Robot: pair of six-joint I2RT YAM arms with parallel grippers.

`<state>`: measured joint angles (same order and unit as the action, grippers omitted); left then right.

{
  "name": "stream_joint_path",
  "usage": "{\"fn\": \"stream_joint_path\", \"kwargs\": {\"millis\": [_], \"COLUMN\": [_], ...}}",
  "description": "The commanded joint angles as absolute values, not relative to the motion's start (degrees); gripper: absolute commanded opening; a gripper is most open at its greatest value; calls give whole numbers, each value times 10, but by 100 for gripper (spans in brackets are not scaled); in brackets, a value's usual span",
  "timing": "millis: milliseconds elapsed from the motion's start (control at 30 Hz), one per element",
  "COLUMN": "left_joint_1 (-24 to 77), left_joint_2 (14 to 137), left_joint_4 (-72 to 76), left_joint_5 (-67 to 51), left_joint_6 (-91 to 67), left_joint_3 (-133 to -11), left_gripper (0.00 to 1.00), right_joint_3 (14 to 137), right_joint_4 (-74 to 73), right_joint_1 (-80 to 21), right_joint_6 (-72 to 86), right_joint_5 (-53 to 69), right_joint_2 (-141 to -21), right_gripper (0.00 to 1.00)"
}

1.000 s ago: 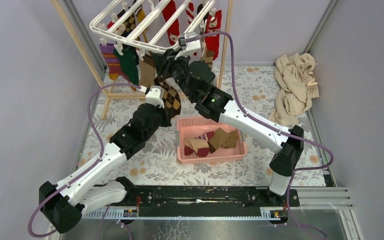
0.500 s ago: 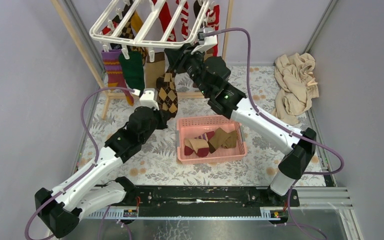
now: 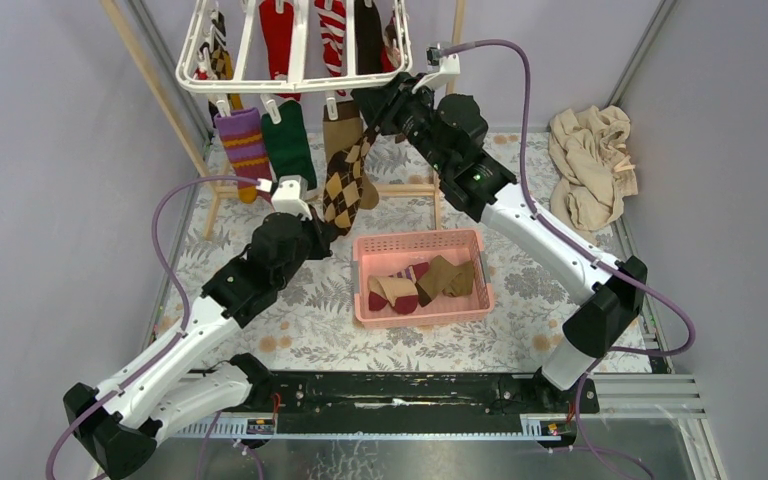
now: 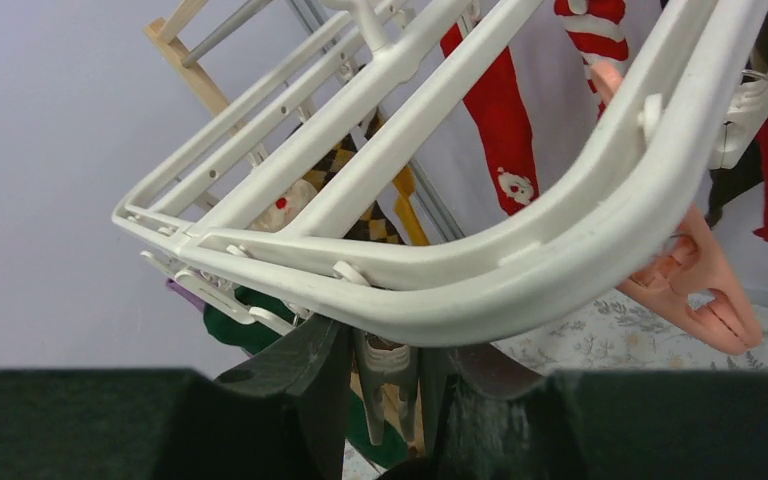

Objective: Remove the socks clipped to the hanger
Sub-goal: Remove the sock from the hanger.

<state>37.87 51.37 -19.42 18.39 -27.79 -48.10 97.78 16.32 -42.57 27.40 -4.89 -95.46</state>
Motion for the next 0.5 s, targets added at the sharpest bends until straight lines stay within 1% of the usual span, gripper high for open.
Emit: {"fn": "stream_joint_path", "kwargs": {"millis": [0, 67, 100, 133, 167, 233, 267, 467], "left_joint_1": [382, 382, 382, 382, 382, 383, 383, 387], "left_joint_2": [510, 510, 511, 513, 513, 518, 520, 533], "left_joint_4": [-190, -176, -172, -169, -164, -158, -155, -113], "left_joint_5": [158, 131, 120, 108, 95, 77, 70, 17], "left_joint_6": [-285, -283, -282, -281, -280, -280, -280, -297], "left_joint_3": [-518, -525, -530, -536, -541, -550, -552, -543], "left_gripper": [0, 0, 0, 0, 0, 0, 0, 0], "right_joint_3": [991, 995, 994, 991, 985, 959, 943, 848], "right_joint_4": [145, 119, 102, 87, 73, 52, 47, -32], "right_joint_1": [-414, -411, -411, -411, -410, -410, -409, -408], "right_joint_6": [286, 285, 284, 282, 279, 276, 276, 273], "right_joint_5": [-14, -4, -2, -2, -2, -9, -9, -40], "right_joint_2": [-924, -922, -918, -913, -908, -886, -873, -785], "right_gripper": [44, 69, 85, 88, 89, 97, 99, 100]}}
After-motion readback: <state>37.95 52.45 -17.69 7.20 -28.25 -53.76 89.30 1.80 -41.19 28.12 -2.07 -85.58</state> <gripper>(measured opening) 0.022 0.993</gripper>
